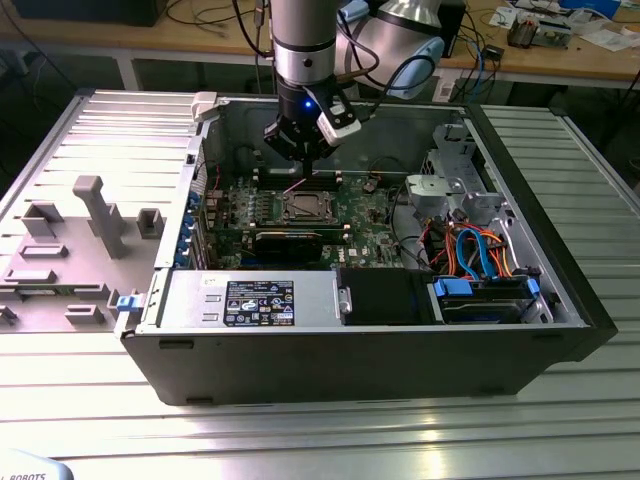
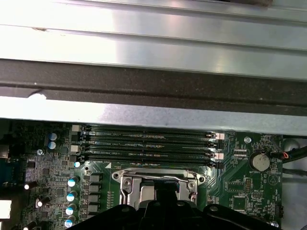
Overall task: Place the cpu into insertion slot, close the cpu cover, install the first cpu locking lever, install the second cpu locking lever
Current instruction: 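Install the first cpu locking lever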
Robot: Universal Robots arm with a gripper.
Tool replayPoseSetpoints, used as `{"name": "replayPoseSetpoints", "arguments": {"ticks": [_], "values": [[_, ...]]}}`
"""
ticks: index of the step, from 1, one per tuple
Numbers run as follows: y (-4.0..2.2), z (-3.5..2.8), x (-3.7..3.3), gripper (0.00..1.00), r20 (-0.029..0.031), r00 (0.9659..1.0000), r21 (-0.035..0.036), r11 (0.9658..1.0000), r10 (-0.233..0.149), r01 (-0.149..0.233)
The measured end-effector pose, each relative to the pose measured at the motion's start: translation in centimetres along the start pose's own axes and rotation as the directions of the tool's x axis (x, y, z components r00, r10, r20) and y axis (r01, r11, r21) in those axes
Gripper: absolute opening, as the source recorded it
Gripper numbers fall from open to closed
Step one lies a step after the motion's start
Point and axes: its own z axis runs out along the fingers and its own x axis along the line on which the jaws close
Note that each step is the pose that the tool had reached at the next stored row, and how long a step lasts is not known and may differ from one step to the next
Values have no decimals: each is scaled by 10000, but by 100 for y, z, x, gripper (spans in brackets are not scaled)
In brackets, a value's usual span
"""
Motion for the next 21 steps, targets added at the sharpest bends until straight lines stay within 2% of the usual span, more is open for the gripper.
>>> {"name": "replayPoseSetpoints", "arguments": {"ticks": [17, 18, 19, 20, 21], "values": [[0, 12, 2, 11, 1, 10000, -2, 10000, 0, 0], [0, 18, 3, 11, 4, 10000, -14, 10000, 1, -1], [-2, 27, 1, 11, 6, 10000, -96, 10000, 6, -6], [-2, 37, -1, 11, 10, 10000, -133, 9999, 8, -8], [-2, 53, 0, 11, 9, 10000, -136, 9999, 11, -11]]}}
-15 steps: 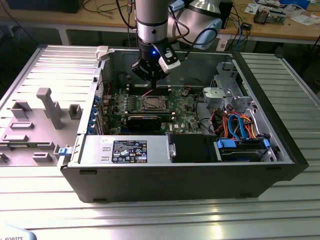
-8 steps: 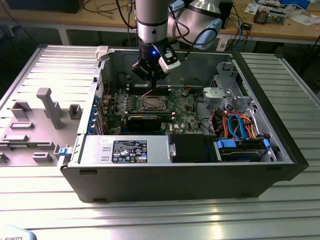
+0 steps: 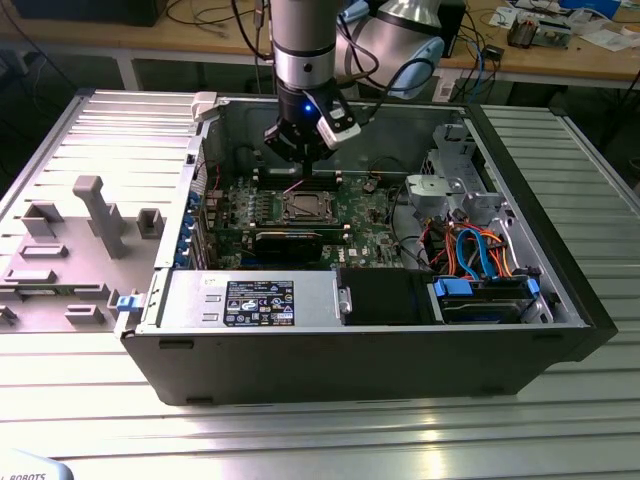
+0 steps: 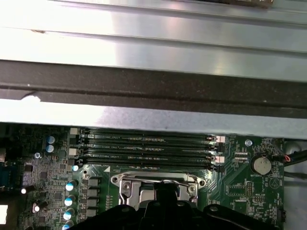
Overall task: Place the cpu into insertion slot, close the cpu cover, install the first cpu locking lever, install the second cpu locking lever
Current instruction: 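Install the first cpu locking lever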
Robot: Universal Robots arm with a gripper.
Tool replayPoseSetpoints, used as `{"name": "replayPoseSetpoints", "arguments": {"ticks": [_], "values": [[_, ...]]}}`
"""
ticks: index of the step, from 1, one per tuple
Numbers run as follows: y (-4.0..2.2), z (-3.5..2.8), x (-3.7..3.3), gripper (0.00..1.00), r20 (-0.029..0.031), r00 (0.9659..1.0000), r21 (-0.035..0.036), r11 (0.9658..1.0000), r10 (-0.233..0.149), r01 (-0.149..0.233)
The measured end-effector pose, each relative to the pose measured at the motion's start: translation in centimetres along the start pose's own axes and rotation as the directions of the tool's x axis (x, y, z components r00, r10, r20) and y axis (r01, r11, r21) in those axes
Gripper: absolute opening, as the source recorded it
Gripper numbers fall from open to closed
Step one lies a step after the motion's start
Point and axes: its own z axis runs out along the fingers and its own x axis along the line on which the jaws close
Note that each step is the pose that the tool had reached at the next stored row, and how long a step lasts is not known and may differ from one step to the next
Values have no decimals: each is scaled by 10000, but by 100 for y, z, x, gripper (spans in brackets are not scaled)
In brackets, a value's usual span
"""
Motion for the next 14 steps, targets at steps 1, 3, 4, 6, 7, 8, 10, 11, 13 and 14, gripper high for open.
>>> {"name": "replayPoseSetpoints", "arguments": {"ticks": [1, 3, 4, 6, 7, 8, 10, 11, 13, 14], "values": [[6, 1, 12, 11, 0, 10000, -1, 10000, -2, 2], [13, 3, 27, 11, 2, 10000, -4, 10000, -3, 3], [41, 8, 26, 11, 0, 10000, -8, 10000, -19, 19], [58, 17, 26, 11, 1, 10000, -18, 10000, -39, 39], [62, 25, 26, 11, 1, 10000, -29, 10000, -47, 47], [61, 37, 27, 11, 1, 10000, -35, 10000, -51, 51], [77, 65, 24, 11, 1, 10000, -36, 10000, -54, 54], [85, 74, 18, 11, 1, 10000, -35, 10000, -55, 55], [96, 84, 7, 11, 1, 10000, -35, 10000, -53, 53], [100, 95, -2, 11, 2, 10000, -35, 10000, -55, 55]]}}
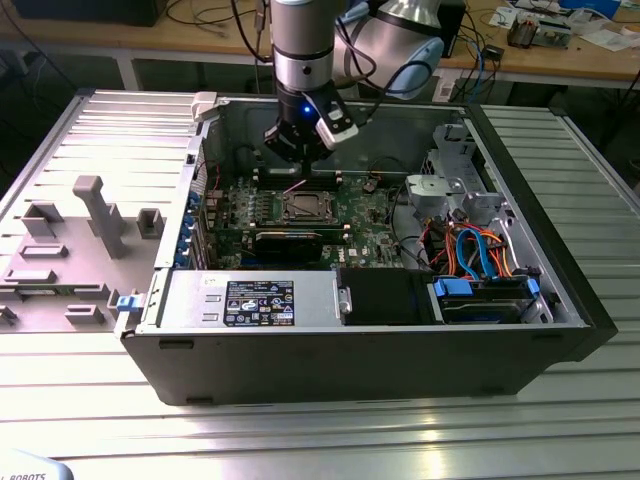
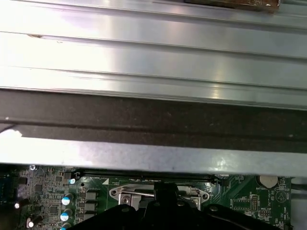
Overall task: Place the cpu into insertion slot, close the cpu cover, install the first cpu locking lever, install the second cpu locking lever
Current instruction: 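Install the first cpu locking lever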
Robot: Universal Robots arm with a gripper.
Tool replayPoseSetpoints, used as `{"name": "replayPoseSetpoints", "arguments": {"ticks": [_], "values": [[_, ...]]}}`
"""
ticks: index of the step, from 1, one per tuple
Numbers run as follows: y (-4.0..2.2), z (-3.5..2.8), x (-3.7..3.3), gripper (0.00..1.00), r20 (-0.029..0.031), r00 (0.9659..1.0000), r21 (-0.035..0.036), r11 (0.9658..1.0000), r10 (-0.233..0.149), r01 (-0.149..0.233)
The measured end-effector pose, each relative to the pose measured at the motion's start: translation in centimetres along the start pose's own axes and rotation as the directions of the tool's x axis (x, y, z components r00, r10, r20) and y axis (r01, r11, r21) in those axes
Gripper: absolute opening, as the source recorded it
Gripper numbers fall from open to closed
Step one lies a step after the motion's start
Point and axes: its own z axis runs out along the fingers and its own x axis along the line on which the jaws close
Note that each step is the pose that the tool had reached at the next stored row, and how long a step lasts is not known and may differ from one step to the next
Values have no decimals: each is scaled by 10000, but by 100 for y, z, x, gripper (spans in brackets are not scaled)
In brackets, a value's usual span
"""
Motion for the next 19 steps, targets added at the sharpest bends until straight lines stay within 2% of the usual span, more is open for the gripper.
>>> {"name": "replayPoseSetpoints", "arguments": {"ticks": [9, 13, 19], "values": [[-9, 95, -72, 11, -1, 10000, 4, 10000, 2, -2], [-13, 127, -124, 11, 7, 9999, 11, 9999, 109, -109], [-10, 177, -137, 11, 13, 9998, 26, 9998, 212, -212]]}}
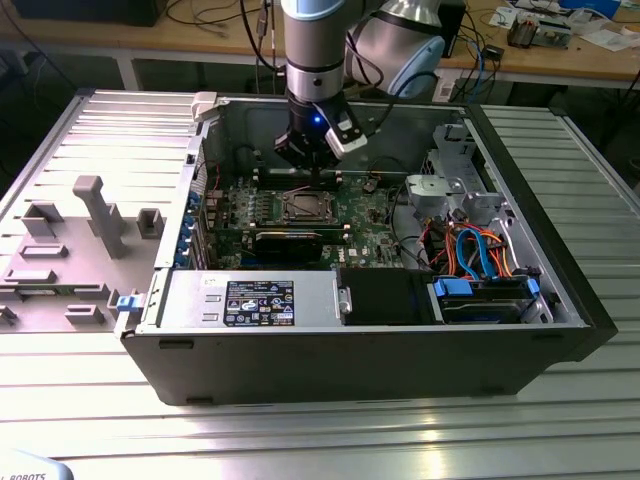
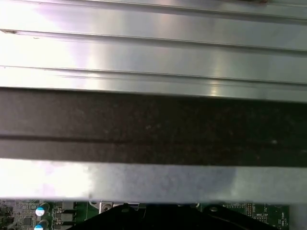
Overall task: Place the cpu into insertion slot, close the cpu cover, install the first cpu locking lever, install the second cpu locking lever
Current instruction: 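Install the first cpu locking lever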
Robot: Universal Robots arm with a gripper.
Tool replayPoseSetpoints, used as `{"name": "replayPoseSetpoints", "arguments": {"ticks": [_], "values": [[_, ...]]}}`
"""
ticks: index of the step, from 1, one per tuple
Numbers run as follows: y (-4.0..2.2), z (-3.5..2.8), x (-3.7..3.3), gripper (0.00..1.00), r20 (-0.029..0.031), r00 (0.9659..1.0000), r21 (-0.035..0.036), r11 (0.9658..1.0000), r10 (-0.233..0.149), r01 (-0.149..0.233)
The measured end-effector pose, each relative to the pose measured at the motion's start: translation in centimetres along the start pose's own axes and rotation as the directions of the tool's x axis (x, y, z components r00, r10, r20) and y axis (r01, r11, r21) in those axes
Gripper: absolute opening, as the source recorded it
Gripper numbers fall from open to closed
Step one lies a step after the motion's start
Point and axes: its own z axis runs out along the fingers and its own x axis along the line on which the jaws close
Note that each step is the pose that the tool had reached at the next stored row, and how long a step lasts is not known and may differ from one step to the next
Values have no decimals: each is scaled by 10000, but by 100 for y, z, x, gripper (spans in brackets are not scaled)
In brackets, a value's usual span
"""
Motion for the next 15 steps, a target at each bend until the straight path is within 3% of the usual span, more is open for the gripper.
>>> {"name": "replayPoseSetpoints", "arguments": {"ticks": [4, 9, 11, 15], "values": [[-5, 74, -18, 11, 1, 10000, 3, 10000, 28, -28], [-8, 123, -22, 11, -2, 10000, 14, 10000, 38, -38], [-8, 123, -23, 11, 1, 10000, 28, 10000, 36, -36], [-3, 56, -28, 11, 3, 10000, 28, 10000, 39, -39]]}}
